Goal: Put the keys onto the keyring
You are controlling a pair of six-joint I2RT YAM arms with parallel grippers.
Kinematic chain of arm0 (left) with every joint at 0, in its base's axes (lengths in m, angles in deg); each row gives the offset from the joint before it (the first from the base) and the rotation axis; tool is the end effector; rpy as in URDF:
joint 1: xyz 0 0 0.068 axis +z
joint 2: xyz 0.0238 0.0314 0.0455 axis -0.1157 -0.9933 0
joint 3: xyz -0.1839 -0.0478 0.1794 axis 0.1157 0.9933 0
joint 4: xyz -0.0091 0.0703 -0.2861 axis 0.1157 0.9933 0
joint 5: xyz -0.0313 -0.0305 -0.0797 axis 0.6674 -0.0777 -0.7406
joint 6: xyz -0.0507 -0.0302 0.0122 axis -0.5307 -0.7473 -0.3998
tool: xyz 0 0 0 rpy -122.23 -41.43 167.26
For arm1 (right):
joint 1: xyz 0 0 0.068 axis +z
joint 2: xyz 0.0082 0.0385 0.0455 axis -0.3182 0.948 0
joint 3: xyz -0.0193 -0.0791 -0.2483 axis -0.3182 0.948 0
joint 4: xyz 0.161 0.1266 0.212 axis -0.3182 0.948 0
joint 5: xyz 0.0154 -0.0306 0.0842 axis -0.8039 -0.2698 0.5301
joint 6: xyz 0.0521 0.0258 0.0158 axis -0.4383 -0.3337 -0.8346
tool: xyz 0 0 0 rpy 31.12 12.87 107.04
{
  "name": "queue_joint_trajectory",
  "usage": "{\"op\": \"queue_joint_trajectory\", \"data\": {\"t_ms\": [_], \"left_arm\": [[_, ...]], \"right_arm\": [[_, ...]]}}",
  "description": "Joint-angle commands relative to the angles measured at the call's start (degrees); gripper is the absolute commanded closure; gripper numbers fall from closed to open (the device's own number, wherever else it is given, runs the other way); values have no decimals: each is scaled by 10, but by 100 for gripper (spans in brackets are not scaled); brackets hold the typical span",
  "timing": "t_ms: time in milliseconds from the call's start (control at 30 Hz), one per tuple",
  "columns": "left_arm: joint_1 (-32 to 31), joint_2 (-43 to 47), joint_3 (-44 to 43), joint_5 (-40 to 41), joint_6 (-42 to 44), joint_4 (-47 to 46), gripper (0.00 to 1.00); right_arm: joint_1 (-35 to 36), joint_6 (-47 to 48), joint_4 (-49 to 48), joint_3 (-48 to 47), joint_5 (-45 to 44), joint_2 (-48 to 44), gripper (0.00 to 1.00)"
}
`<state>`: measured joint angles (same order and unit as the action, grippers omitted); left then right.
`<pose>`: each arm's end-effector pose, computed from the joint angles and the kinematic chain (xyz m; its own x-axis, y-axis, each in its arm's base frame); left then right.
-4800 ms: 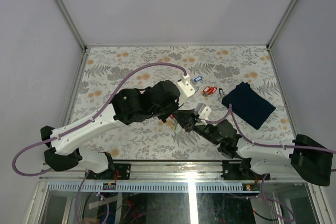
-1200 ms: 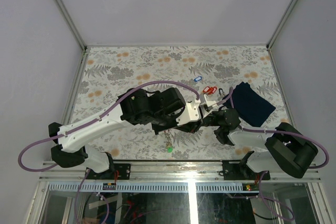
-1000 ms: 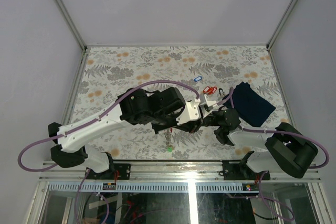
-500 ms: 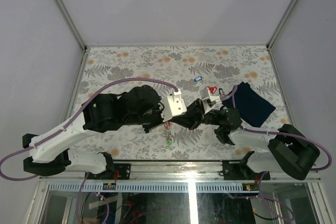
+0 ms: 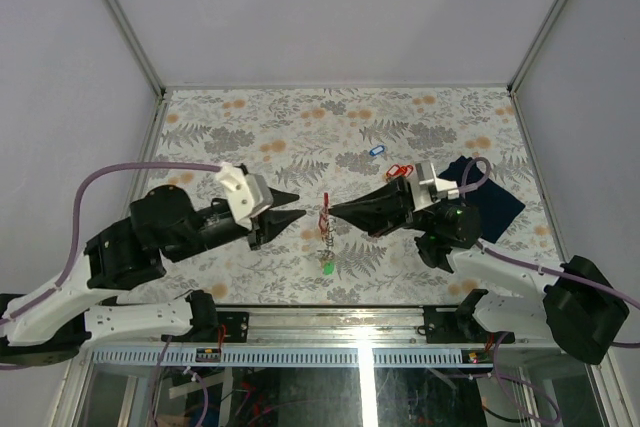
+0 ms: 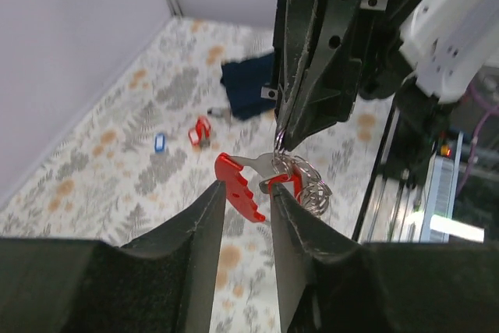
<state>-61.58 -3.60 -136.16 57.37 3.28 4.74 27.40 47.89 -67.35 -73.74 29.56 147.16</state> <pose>0.0746 -0.1786 0.4640 0.1085 0.2400 -0.9647 0.8975 0.3937 0.1989 0.1512 0.1972 0.3066 -0.0098 0.6093 -0.7929 -0.9915 -0.1090 -0.0714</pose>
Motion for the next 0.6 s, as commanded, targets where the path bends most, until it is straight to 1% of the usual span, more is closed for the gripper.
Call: {"op": "queue_joint_trajectory", "data": {"t_ms": [0,167,400,567], "left_arm": [[-3,47,71,-24,-21,-217,69],[-2,42,86,-92,-22,-261,66],[-3,12,72,-170,-8,-292,68],[-3,2,61,-183,-1,-279,70]], "right_arm": [[0,2,-84,-52,-16,-35,100],[0,-12,-85,-79,-1,-50,100],[0,-23,-85,-91,26,-59,100],[0,-22,-84,-88,25,-70,100]]}}
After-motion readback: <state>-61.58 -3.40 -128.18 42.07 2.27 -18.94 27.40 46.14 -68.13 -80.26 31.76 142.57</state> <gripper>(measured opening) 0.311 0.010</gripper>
